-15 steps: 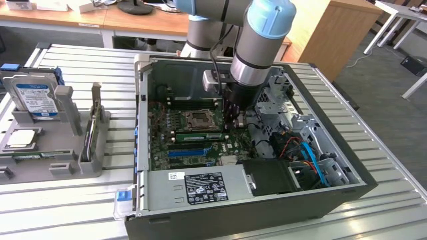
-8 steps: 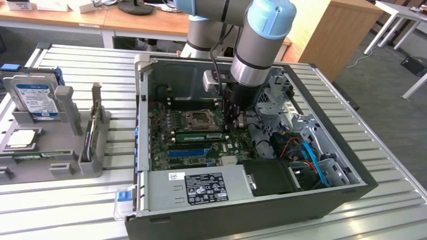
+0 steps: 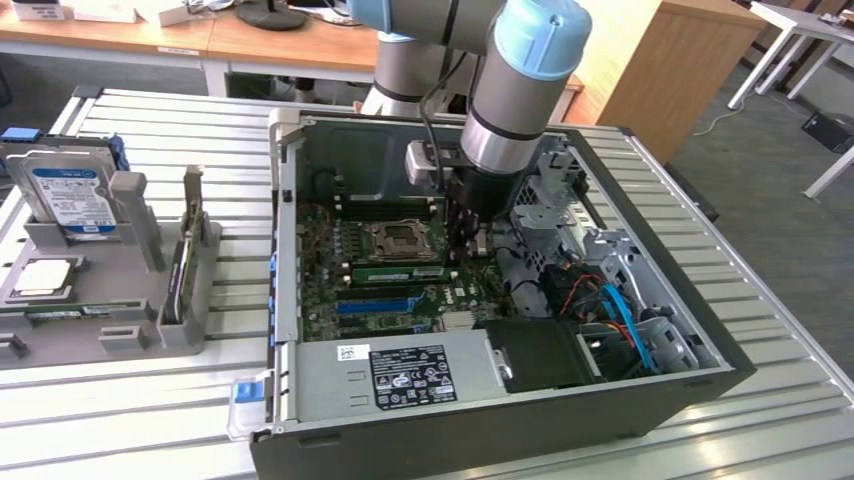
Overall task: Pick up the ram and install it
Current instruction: 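Press down the ram until it locks into place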
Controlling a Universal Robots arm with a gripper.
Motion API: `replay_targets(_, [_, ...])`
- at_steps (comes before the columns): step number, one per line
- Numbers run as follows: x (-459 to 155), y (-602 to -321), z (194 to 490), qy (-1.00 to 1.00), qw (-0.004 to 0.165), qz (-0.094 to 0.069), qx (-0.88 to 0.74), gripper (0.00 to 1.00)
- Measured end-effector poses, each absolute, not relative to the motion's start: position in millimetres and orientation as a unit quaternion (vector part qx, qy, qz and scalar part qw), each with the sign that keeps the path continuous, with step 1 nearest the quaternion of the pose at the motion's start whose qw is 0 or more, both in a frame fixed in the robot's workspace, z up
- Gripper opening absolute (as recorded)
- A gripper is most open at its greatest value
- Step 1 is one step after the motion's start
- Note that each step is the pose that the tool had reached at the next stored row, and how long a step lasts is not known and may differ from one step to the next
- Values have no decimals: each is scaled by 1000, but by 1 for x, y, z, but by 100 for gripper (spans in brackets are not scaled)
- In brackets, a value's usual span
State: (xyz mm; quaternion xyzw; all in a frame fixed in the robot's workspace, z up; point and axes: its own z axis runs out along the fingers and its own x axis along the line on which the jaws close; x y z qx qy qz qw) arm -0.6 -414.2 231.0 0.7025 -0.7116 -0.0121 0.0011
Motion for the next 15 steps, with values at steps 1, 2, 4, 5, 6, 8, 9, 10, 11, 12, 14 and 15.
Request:
replay_targets(1, [-1,-414,231,-712,1,-12,702,10])
replay_targets(2, [-1,-414,231,-712,1,-12,702,10])
replay_targets(4, [-1,-414,230,-712,1,-12,702,10])
replay_targets(5, [-1,-414,230,-712,1,-12,702,10])
replay_targets(6, [-1,-414,230,-712,1,-12,702,10])
replay_targets(8, [-1,-414,230,-712,1,-12,702,10])
replay_targets(9, [-1,-414,230,-712,1,-12,702,10])
replay_targets(10, [-1,-414,230,-712,1,-12,702,10])
replay_targets(11, [-1,-414,229,-712,1,-12,702,10])
replay_targets(12, [-1,-414,229,-712,1,-12,702,10])
replay_targets(14, [-1,-414,228,-712,1,-12,702,10])
replay_targets(15, [-1,-414,228,-712,1,-12,702,10])
